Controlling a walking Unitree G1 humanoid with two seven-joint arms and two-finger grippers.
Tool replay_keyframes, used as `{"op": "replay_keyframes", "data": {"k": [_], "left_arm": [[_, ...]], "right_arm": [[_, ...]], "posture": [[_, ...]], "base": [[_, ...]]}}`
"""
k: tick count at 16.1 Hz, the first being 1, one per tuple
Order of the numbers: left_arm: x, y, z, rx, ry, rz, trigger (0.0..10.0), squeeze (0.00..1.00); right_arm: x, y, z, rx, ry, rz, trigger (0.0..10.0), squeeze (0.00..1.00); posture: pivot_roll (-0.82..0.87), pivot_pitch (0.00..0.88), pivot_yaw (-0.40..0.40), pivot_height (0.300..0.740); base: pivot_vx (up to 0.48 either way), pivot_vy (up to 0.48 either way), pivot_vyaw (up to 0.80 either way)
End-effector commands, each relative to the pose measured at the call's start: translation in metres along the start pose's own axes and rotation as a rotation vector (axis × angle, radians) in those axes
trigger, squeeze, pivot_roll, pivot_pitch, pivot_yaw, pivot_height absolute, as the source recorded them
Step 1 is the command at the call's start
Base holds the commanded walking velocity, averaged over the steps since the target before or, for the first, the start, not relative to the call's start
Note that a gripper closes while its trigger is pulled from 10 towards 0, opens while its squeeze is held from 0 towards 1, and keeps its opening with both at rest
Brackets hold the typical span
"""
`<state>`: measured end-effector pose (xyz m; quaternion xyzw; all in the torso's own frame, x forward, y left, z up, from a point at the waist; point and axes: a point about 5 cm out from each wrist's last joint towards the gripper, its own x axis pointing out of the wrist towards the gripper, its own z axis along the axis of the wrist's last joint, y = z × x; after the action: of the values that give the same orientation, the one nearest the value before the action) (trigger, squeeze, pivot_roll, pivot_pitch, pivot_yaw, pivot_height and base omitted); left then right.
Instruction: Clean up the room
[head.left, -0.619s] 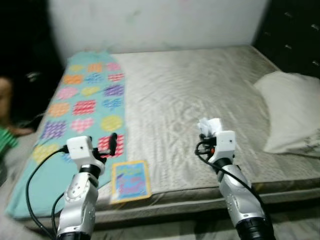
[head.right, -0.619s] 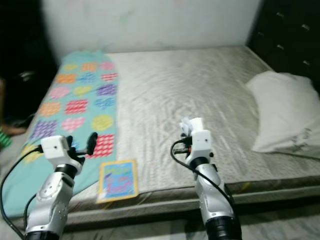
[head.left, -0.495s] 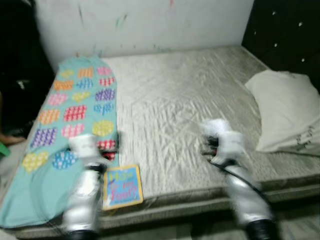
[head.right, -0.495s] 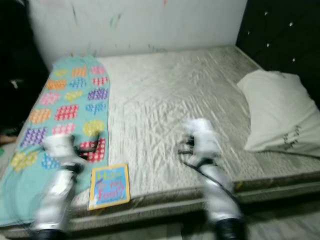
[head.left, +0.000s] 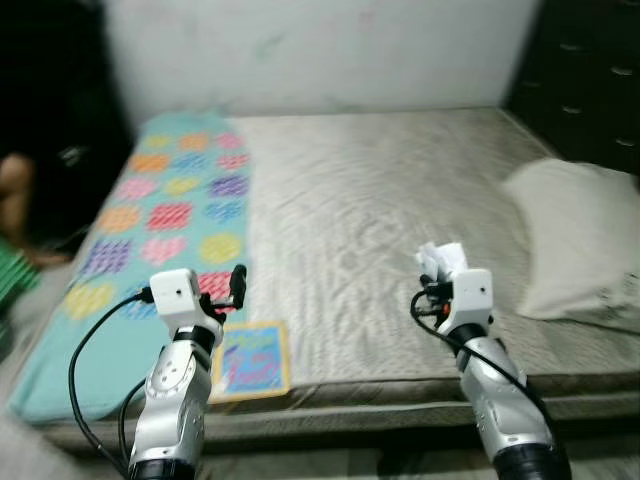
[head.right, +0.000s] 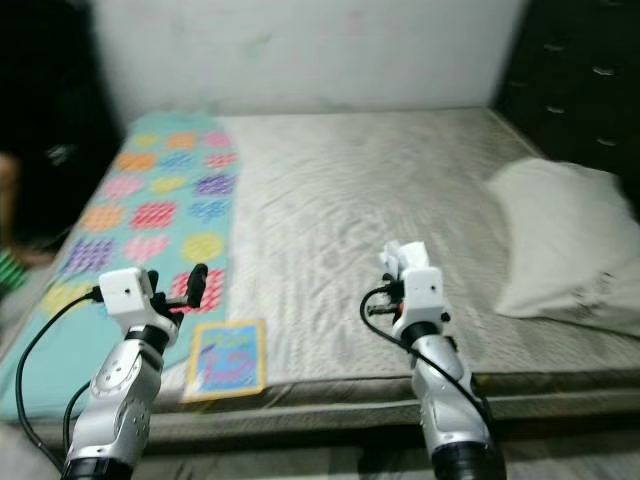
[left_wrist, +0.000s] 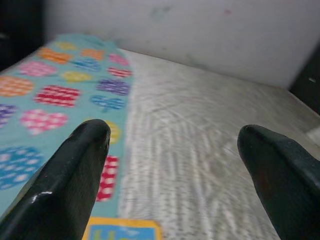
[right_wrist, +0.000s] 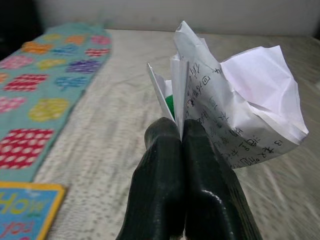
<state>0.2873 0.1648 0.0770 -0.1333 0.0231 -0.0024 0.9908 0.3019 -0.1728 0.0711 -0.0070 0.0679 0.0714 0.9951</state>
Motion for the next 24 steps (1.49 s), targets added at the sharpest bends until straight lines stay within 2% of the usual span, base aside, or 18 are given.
{"op": "replay_keyframes", "data": {"k": [1,5,8,14,20,24], "left_arm": [[0.003,0.001,0.002,0.002,-0.009,0.004,10.0,0.00],[0.007,-0.001,0.004,0.020,-0.022,-0.017,10.0,0.00],[0.002,-0.003,0.004,0.011,-0.033,-0.051,10.0,0.00],[-0.004,-0.005,0.000,0.015,-0.020,-0.072,10.0,0.00],[-0.005,-0.003,-0.001,0.025,-0.008,-0.068,10.0,0.00],[-0.005,-0.002,-0.003,0.028,0.012,-0.054,10.0,0.00]], "right_arm": [[0.005,0.003,0.007,-0.001,-0.028,0.015,10.0,0.00],[0.009,0.005,0.011,-0.027,-0.042,0.026,10.0,0.00],[0.005,0.005,0.009,-0.019,-0.043,0.023,10.0,0.00],[-0.003,0.006,0.001,-0.015,-0.028,0.016,10.0,0.00],[-0.003,0.006,0.001,-0.013,-0.024,0.016,10.0,0.00],[-0.003,0.006,0.001,-0.007,-0.022,0.012,10.0,0.00]], "posture": [[-0.07,0.000,0.024,0.740],[-0.07,0.000,0.023,0.740],[-0.07,0.000,0.029,0.740],[-0.07,0.000,0.029,0.740],[-0.07,0.000,0.032,0.740],[-0.07,0.000,0.034,0.740]], "base": [[0.000,0.000,0.54],[0.000,0.071,0.00],[0.000,0.000,0.00],[0.311,0.000,0.00],[0.324,0.000,0.00],[0.000,0.000,0.00]]}}
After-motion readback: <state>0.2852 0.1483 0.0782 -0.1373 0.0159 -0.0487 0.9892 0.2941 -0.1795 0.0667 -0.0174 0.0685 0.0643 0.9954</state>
